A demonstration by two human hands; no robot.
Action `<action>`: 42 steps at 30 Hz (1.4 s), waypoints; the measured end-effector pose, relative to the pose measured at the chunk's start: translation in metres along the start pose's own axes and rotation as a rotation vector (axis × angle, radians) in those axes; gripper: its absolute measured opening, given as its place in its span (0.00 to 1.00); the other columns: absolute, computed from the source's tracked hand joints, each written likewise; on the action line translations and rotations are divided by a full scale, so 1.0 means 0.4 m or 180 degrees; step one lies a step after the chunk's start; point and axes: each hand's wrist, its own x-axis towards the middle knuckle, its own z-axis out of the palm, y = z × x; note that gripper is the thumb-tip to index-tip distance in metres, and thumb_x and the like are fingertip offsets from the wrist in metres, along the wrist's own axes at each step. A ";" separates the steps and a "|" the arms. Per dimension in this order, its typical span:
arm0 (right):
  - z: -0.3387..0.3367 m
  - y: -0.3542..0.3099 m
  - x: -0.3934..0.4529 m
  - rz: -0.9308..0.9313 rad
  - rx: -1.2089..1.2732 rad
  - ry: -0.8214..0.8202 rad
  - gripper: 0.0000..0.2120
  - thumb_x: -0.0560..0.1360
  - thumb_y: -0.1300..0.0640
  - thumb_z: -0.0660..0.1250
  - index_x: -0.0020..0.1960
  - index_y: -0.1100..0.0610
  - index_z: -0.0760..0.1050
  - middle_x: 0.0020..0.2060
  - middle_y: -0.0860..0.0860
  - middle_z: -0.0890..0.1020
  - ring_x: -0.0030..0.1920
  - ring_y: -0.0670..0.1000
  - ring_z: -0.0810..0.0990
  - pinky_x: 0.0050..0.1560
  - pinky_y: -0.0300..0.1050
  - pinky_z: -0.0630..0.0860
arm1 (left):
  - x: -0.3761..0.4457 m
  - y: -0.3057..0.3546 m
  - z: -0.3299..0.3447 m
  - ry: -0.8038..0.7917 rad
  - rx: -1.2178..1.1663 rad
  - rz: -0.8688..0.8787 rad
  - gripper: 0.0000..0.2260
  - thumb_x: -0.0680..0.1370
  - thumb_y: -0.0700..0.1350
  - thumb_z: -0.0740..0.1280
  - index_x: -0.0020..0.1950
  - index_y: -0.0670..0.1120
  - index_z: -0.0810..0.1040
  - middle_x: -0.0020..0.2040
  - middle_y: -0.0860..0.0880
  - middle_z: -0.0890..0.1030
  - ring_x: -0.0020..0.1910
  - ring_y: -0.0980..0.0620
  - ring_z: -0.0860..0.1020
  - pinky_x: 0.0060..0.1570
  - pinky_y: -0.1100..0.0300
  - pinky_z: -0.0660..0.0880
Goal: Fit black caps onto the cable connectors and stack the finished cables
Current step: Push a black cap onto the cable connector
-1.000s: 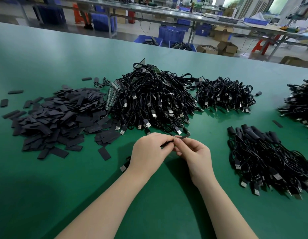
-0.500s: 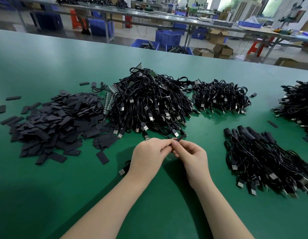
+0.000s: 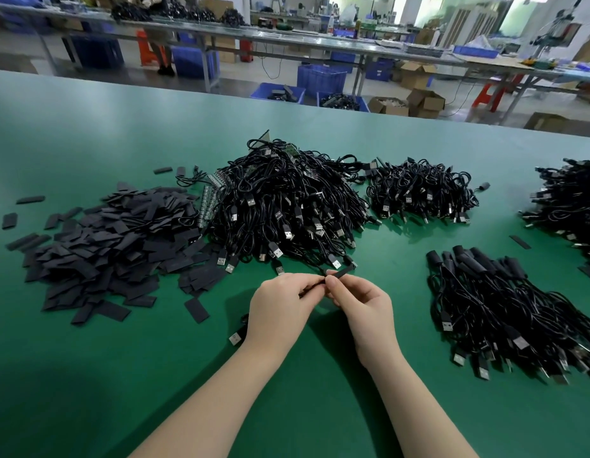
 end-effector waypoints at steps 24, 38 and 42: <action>0.002 0.009 -0.006 -0.0146 -0.0220 -0.0093 0.06 0.74 0.60 0.74 0.50 0.52 0.85 0.45 0.47 0.87 0.46 0.45 0.85 0.47 0.34 0.77 | 0.000 -0.007 -0.006 0.0104 0.0114 0.0304 0.08 0.73 0.48 0.69 0.48 0.53 0.86 0.39 0.55 0.83 0.38 0.58 0.79 0.36 0.54 0.78; -0.012 0.003 -0.001 -0.0212 -0.0127 -0.0108 0.06 0.75 0.62 0.72 0.43 0.54 0.86 0.38 0.50 0.86 0.39 0.43 0.83 0.41 0.32 0.76 | 0.000 -0.016 -0.004 -0.0234 -0.0056 0.0339 0.09 0.76 0.43 0.72 0.55 0.53 0.85 0.42 0.51 0.84 0.42 0.54 0.80 0.44 0.52 0.77; -0.018 0.005 0.003 -0.0231 -0.0217 -0.0165 0.06 0.75 0.61 0.73 0.40 0.54 0.85 0.35 0.48 0.85 0.36 0.43 0.81 0.40 0.32 0.75 | 0.000 -0.018 0.000 -0.0262 -0.0093 0.0464 0.08 0.75 0.44 0.72 0.54 0.52 0.85 0.43 0.52 0.85 0.43 0.55 0.80 0.44 0.54 0.77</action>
